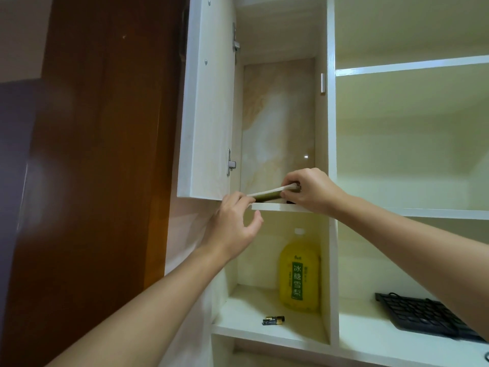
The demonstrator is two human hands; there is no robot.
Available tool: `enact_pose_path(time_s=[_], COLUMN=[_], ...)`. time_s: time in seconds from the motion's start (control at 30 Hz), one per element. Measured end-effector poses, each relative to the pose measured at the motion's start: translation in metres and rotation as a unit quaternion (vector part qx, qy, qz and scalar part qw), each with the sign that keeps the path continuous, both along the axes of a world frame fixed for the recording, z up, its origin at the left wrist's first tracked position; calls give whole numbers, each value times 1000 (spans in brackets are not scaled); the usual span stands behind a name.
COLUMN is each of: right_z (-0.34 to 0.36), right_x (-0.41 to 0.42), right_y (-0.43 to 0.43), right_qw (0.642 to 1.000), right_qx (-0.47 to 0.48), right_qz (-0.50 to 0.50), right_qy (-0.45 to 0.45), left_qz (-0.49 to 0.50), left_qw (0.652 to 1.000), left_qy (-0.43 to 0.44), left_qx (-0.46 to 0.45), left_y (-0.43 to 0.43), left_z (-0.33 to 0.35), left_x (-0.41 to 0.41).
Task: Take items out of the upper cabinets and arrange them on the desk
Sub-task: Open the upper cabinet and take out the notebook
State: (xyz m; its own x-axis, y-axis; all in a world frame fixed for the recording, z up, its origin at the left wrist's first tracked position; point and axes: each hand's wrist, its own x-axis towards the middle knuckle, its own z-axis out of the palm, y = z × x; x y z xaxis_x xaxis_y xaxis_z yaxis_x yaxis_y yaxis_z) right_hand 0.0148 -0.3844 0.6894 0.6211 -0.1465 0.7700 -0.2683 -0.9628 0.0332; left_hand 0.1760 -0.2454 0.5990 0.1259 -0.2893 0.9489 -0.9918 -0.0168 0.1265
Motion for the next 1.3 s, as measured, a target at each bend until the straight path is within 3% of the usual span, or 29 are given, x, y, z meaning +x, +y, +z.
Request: enact_pose_path(time_s=[0.27, 0.57, 0.9, 1.1, 1.3], right_z=[7, 46, 76, 92, 106], right_x=[11, 10, -9, -24, -51], right_y=[-1, -4, -2, 7, 25], right_qw=[994, 970, 953, 928, 919], right_qx=[18, -42, -61, -32, -1], right_qz=[14, 27, 27, 62, 102], right_qy=[-105, -239, -294, -365, -382], left_qz=[-7, 8, 23, 18, 26], left_qw=[1000, 1000, 999, 999, 995], left_qy=[-11, -16, -28, -19, -2], left_qx=[1, 15, 36, 47, 94], left_y=[-1, -4, -3, -2, 2], left_z=[-1, -1, -1, 0, 10], left_x=[2, 3, 5, 5, 3])
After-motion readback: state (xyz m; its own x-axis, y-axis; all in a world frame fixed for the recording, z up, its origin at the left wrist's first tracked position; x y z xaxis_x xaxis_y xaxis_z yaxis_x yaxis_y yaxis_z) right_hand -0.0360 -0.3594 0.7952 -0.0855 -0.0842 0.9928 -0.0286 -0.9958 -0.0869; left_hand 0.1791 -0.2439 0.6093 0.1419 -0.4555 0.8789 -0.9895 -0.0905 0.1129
